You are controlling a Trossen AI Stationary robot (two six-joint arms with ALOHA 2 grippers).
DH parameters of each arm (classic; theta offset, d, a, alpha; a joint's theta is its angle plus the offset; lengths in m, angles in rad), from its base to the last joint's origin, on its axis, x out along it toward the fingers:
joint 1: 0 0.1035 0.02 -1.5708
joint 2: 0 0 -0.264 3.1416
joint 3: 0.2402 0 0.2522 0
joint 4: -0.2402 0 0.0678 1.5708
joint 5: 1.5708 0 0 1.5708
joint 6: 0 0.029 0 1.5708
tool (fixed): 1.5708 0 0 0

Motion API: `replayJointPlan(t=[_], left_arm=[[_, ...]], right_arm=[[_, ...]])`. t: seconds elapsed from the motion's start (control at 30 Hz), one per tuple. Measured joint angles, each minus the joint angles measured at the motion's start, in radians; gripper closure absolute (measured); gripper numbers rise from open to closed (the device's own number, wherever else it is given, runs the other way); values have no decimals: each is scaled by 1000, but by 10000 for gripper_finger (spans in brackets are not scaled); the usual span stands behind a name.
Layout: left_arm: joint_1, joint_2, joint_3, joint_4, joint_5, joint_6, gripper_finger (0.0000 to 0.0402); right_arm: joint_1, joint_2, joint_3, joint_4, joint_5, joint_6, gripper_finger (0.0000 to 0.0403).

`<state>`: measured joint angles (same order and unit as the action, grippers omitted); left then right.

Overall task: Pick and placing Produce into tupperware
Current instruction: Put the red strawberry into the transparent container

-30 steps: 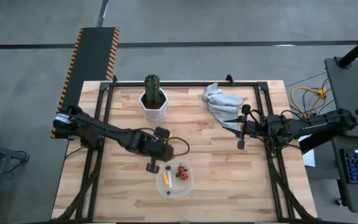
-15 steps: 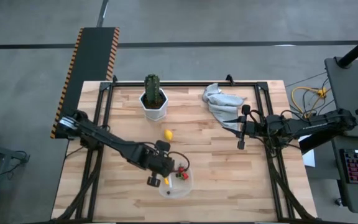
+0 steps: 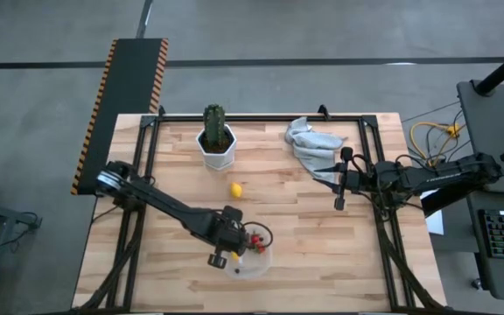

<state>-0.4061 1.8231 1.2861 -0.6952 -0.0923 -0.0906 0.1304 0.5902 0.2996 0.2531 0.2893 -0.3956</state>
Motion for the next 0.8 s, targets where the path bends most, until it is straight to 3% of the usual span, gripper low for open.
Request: replayJointPlan(t=[0.8], left_arm=[[1,13,-1,6,35,-7,401]], right_arm=[[0,1,1,-2,0,-8,303]])
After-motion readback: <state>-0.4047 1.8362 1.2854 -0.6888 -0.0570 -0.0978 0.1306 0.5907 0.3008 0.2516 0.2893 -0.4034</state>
